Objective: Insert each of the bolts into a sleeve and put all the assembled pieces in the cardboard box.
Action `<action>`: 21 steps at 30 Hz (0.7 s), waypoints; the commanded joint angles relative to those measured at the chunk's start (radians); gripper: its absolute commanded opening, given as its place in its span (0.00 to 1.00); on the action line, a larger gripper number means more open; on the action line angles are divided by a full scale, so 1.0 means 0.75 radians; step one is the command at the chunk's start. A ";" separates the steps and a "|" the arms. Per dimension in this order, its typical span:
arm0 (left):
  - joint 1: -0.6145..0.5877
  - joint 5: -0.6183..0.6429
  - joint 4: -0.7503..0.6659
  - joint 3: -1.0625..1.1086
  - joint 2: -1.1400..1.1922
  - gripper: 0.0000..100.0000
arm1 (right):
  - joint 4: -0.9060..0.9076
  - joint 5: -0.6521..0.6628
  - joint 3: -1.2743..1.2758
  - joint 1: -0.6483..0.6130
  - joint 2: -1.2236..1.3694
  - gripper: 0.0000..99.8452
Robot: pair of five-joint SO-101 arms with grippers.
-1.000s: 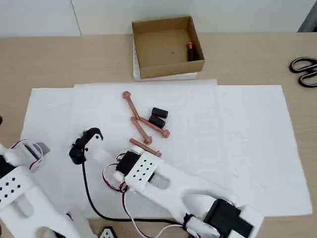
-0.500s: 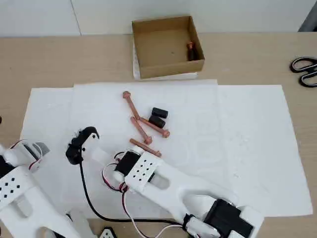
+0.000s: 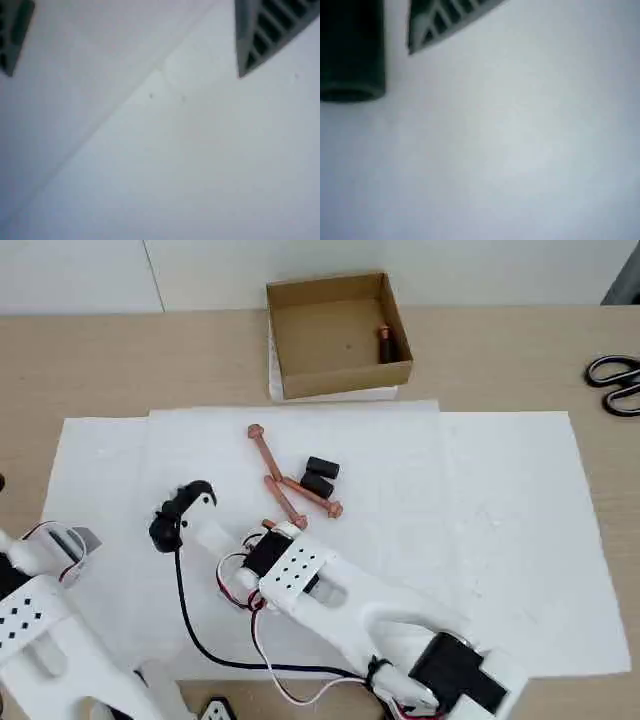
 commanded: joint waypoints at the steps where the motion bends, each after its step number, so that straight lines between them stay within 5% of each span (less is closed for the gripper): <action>1: -0.006 0.008 0.008 -0.054 -0.004 0.27 | -0.032 0.012 -0.068 0.013 0.046 0.23; 21: -0.006 0.008 0.008 -0.054 -0.004 0.27 | -0.021 0.012 -0.127 0.013 0.109 0.16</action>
